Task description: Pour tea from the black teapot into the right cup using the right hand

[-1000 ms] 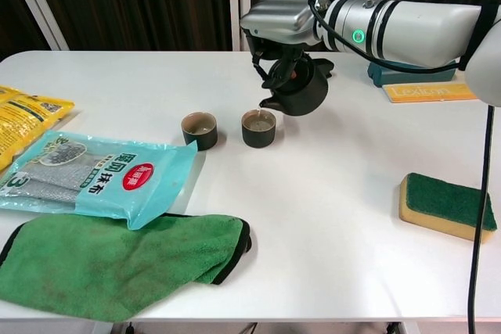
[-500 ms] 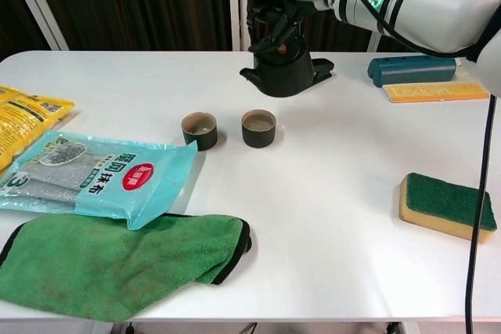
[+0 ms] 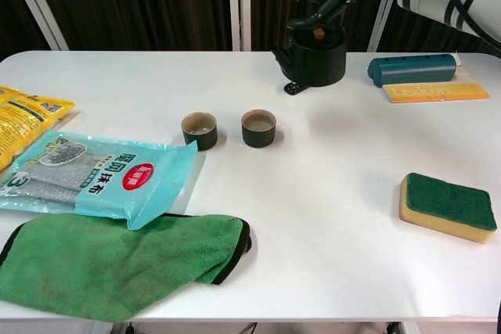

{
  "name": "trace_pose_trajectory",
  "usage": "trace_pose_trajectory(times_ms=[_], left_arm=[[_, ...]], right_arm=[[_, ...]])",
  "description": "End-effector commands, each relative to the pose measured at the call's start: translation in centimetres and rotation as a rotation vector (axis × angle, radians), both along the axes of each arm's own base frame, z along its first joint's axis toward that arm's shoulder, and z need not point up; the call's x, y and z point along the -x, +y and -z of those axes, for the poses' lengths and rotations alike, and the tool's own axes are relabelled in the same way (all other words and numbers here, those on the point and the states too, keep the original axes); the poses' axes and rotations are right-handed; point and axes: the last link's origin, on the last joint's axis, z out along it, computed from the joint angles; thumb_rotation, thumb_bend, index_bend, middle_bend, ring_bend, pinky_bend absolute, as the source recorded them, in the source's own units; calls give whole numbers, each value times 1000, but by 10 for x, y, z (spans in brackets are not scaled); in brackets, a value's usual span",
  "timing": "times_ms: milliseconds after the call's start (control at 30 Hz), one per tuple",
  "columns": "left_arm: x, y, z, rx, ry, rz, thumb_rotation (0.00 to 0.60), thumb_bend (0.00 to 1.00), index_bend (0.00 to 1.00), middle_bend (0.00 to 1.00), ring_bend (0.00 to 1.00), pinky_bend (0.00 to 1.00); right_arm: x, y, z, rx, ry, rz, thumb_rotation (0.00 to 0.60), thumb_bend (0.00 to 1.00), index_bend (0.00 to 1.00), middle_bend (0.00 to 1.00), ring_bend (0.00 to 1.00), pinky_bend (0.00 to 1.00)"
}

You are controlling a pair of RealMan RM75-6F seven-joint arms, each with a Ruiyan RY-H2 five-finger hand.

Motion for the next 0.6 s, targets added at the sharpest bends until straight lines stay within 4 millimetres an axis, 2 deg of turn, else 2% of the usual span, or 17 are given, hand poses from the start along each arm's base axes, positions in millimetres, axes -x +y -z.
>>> trace_pose_trajectory(times_ms=[33, 367, 600], left_arm=[[-1, 0, 1, 4, 0, 4, 600, 129, 173, 87, 73, 233], [-4, 1, 3, 10, 4, 13, 600, 129, 173, 87, 73, 233], [-4, 2, 4, 13, 12, 12, 600, 129, 173, 87, 73, 233]], right_arm=[[19, 10, -6, -23, -32, 46, 600, 233, 1000, 1000, 1000, 927], [96, 33, -19, -42, -26, 211, 600, 234, 1000, 1000, 1000, 927], [132, 41, -14, -38, 6, 265, 600, 230, 1000, 1000, 1000, 927]])
